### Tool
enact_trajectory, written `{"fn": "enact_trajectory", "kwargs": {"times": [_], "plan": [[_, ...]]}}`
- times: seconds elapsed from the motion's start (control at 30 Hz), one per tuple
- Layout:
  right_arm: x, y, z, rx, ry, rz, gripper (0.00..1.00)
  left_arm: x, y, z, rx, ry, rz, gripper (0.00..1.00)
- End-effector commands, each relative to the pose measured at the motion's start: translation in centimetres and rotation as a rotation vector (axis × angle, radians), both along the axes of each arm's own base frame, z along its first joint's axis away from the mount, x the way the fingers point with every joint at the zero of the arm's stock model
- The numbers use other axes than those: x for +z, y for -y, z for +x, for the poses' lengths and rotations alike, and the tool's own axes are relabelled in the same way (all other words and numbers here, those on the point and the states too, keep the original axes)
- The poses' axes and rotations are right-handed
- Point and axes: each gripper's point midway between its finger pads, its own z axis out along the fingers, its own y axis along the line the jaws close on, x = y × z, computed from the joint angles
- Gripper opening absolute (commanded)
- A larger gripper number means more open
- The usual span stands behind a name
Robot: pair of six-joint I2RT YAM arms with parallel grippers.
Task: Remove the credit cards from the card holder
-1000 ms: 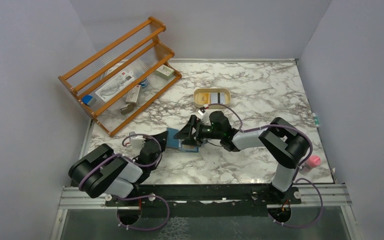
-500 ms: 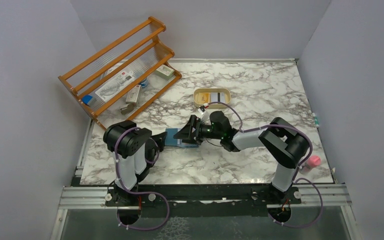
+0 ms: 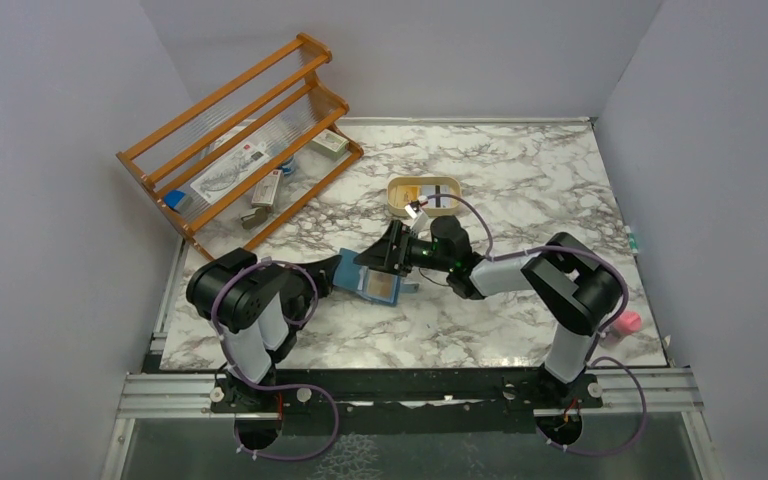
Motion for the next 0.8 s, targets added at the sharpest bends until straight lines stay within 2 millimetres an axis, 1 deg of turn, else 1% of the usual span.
{"fn": "enact_trajectory", "kwargs": {"times": [0.0,0.23,0.33,0.53,0.6,0.67,0.77], "plan": [[0.9,-0.9,1.1,-0.020,0.049,0.060,0.92,7.1,0.5,-0.8,-0.040,0.216,-0.181,0.00],[0.3,-0.9,1.3,-0.037,0.033,0.072,0.91,9.8,0.4,-0.6,-0.030,0.281,-0.255,0.00],[0.5,-0.8,1.4,-0.046,0.036,0.077,0.91,10.5,0.4,-0.6,-0.030,0.297,-0.273,0.00],[0.9,-1.5,1.5,-0.027,0.031,0.123,0.91,10.9,0.6,-0.8,-0.030,0.299,-0.300,0.00],[1.1,-1.7,1.4,-0.017,0.019,0.153,0.91,11.9,0.8,-0.3,-0.028,0.329,-0.322,0.00],[1.6,-1.8,1.3,-0.007,0.019,0.195,0.91,12.5,0.8,-0.3,-0.024,0.343,-0.332,0.00],[1.7,-1.9,1.2,0.002,0.012,0.212,0.91,13.4,0.6,-0.1,-0.012,0.368,-0.348,0.00]]}}
